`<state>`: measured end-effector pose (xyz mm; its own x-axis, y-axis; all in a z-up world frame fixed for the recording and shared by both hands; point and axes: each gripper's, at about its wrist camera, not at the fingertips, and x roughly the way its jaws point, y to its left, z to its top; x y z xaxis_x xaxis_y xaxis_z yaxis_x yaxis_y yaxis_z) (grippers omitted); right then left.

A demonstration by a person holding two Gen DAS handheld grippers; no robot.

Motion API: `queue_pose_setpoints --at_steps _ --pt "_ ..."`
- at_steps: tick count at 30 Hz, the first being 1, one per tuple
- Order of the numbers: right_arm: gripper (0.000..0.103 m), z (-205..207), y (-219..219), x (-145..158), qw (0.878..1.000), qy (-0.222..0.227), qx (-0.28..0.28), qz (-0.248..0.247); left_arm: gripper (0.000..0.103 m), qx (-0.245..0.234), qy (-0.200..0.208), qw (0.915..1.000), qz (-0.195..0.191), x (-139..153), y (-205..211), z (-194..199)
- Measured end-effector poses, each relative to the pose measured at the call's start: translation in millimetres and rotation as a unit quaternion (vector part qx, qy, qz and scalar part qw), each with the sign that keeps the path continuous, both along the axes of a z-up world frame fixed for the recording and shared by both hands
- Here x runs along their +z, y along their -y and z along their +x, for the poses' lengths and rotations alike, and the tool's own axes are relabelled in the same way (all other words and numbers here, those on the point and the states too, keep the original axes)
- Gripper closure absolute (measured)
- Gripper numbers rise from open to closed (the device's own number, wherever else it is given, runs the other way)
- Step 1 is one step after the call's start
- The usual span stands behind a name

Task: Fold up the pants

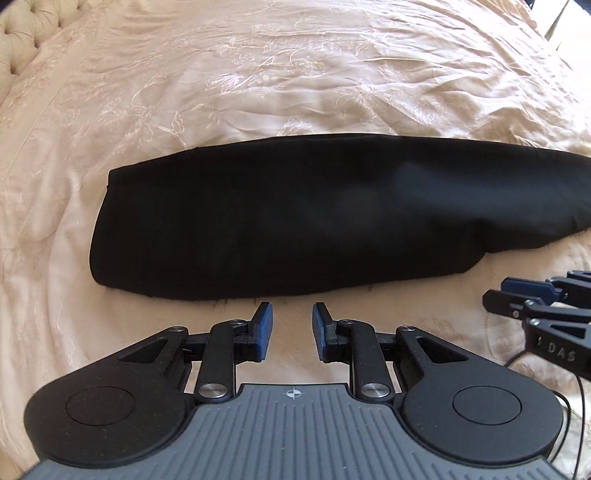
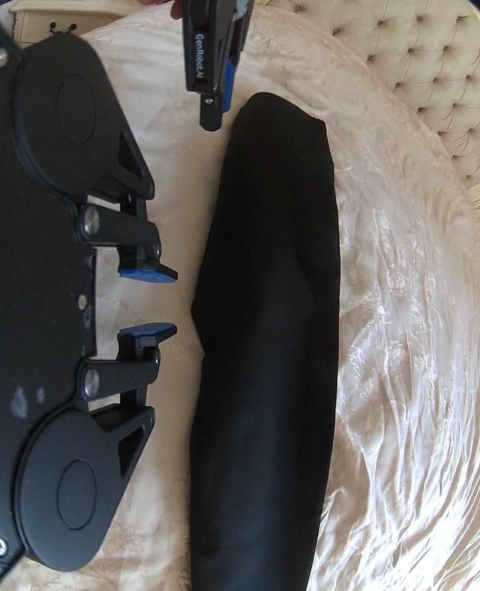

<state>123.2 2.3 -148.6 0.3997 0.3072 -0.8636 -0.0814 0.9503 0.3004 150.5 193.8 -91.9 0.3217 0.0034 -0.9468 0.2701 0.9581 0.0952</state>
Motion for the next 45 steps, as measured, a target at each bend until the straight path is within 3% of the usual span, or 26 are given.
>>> queue_pose_setpoints --at_steps 6,14,20,21,22,23,28,31,35,41,45 --pt "0.075 10 -9 -18 0.999 -0.024 -0.043 -0.014 0.080 -0.029 0.024 0.9993 0.005 -11 -6 48" --pt "0.061 22 -16 -31 0.998 -0.017 -0.062 -0.015 0.080 -0.043 0.013 0.9986 0.029 -52 -9 117" --pt "0.058 20 -5 -36 0.996 -0.004 -0.085 0.022 0.080 -0.021 0.001 0.9994 0.028 -64 -13 141" --pt "0.064 21 -4 -32 0.995 0.003 -0.096 0.030 0.080 -0.022 0.001 0.9993 0.030 -65 -12 141" --pt "0.092 22 -2 -28 0.994 0.009 -0.107 0.034 0.080 -0.025 0.002 0.9991 0.033 -65 -11 141" --pt "0.100 23 2 -22 0.992 0.011 -0.120 0.037 0.080 -0.029 0.005 0.9989 0.037 -66 -9 139" --pt "0.100 33 12 24 0.988 0.057 -0.126 0.061 0.080 -0.057 0.027 0.9965 0.055 -46 -5 121" --pt "0.098 36 14 27 0.991 0.039 -0.116 0.054 0.079 -0.069 0.047 0.9959 0.033 -19 -8 96" --pt "0.099 20 13 15 0.991 0.016 -0.121 0.053 0.079 -0.104 0.038 0.9937 -0.011 1 -3 55" --pt "0.098 15 8 14 0.993 0.008 -0.116 0.038 0.079 -0.166 -0.024 0.9841 -0.058 -17 11 3" --pt "0.098 14 6 11 0.993 0.007 -0.109 0.032 0.079 -0.216 -0.042 0.9750 -0.031 -46 28 -13"
